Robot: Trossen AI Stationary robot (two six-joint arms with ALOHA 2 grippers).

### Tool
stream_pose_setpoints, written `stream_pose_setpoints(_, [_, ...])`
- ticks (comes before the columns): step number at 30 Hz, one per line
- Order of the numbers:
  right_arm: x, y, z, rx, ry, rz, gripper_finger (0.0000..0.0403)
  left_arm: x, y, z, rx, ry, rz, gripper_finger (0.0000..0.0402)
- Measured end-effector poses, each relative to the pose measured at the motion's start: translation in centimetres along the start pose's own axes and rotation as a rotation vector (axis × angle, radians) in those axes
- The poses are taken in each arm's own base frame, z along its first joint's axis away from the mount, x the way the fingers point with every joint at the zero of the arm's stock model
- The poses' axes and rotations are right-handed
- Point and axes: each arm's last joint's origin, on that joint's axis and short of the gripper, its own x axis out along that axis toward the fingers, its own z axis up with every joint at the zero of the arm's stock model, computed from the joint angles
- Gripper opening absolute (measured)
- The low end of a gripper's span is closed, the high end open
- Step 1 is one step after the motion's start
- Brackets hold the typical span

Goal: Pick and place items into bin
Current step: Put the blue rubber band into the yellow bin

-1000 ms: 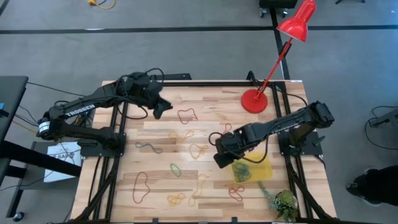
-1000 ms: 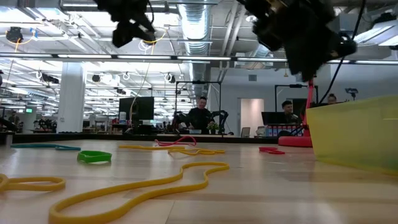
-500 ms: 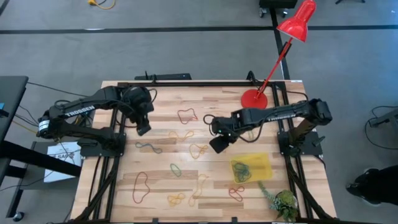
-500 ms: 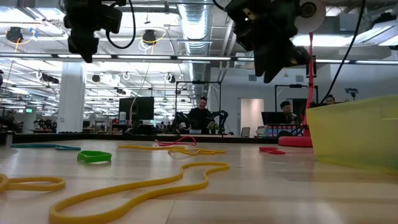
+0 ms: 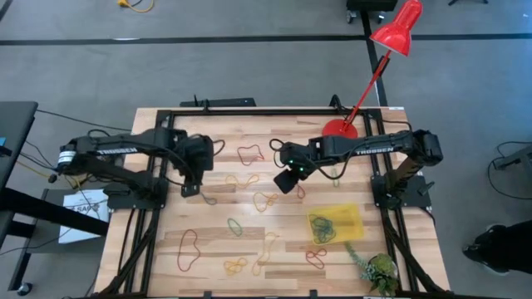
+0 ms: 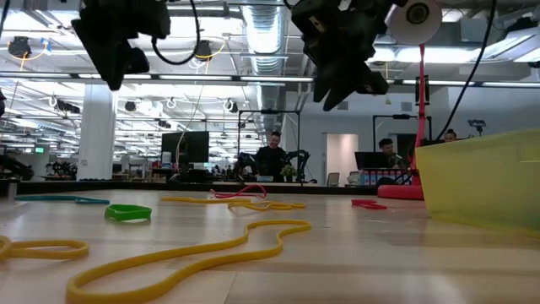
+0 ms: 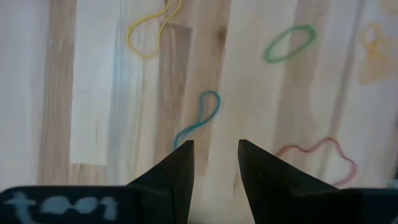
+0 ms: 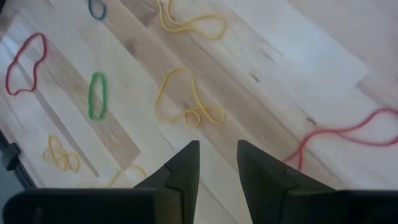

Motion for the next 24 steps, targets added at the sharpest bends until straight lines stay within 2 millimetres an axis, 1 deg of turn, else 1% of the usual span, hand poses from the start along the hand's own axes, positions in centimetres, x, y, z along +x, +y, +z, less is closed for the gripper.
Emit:
stream_pose_setpoints(5, [0.0,0.0,0.1,-0.016,-0.015,-0.010,0.0102,3.1,-0.8,0.6,0.031,0.015,0.006,0.0114])
stream_pose_setpoints(12, [0.0,0.0,0.1,-0.043,-0.014,-0.012,0.0102,6.2,-1.5,-0.7,0.086,0.085,0.037,0.0114])
stream_pose_setpoints(19, [0.0,-0.1,0.1,-0.039,-0.014,-0.012,0.0102,8.8,-2.1,-2.4,0.169,0.093,0.128,0.0114])
stream_pose_setpoints(21, [0.0,-0.1,0.1,-0.038,-0.014,-0.012,0.0102,9.4,-2.1,-2.6,0.185,0.076,0.141,0.0114])
stream_pose_setpoints(24, [0.0,-0.1,0.1,-0.038,-0.015,-0.012,0.0102,9.9,-2.0,-2.7,0.185,0.076,0.144,0.0114])
